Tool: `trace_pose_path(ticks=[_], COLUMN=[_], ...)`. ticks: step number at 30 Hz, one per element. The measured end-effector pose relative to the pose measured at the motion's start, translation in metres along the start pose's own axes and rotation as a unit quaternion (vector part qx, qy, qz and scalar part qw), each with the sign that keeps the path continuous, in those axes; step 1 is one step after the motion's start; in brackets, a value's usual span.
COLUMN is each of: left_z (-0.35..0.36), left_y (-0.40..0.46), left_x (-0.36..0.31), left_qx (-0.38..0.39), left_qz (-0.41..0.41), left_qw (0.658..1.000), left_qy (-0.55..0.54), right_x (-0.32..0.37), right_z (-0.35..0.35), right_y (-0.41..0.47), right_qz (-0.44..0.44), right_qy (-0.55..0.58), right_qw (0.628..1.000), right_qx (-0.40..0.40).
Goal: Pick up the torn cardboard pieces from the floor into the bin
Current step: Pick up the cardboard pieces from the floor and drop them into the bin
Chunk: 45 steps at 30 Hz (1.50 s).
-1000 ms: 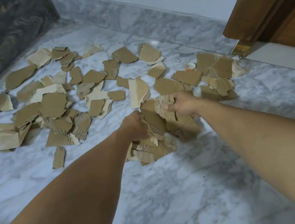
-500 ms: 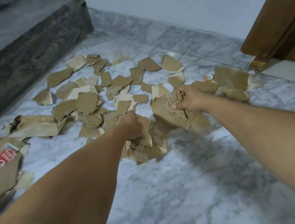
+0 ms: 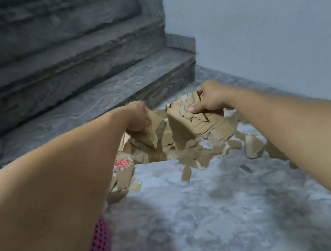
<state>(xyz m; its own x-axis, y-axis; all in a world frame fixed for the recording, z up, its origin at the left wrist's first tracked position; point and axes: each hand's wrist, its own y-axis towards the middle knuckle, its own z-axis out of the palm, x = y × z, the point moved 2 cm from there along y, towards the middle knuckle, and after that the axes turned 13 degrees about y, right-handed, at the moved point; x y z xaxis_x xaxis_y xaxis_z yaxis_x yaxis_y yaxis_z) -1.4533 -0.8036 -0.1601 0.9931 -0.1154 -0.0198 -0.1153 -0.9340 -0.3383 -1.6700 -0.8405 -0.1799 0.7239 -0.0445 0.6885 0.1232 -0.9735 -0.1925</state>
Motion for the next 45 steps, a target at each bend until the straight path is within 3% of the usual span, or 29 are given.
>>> trace_pose_path(ticks=[9, 17, 23, 27, 34, 42, 45], left_z=[-0.089, -0.029, 0.048, 0.076, 0.058, 0.013, 0.004], left_y=[-0.127, -0.194, -0.2, -0.205, -0.172, -0.089, -0.05], left_x=[0.191, 0.302, 0.32, 0.336, 0.32, 0.218, 0.18], left_qx=[-0.035, 0.058, 0.08, 0.089, -0.017, -0.106, -0.102], left_qz=[-0.159, -0.254, -0.248, -0.248, -0.237, -0.159, -0.128], left_qw=[0.986, 0.963, 0.965, 0.964, 0.964, 0.969, 0.974], left_qy=[0.038, 0.063, 0.027, -0.037, -0.117, -0.158, -0.159], right_x=[0.206, 0.302, 0.295, 0.288, 0.268, 0.182, 0.143], right_z=[0.076, 0.212, 0.292, 0.301, 0.237, 0.144, 0.114], right_y=[-0.011, -0.047, -0.072, -0.075, -0.048, -0.013, 0.01], right_qz=[-0.106, -0.173, -0.164, -0.166, -0.113, 0.009, 0.049], right_qy=[0.018, 0.004, -0.015, -0.012, 0.043, 0.011, 0.006], right_qw=[0.993, 0.979, 0.976, 0.978, 0.983, 0.987, 0.987], right_qx=[0.041, 0.108, 0.139, 0.125, 0.142, 0.161, 0.15])
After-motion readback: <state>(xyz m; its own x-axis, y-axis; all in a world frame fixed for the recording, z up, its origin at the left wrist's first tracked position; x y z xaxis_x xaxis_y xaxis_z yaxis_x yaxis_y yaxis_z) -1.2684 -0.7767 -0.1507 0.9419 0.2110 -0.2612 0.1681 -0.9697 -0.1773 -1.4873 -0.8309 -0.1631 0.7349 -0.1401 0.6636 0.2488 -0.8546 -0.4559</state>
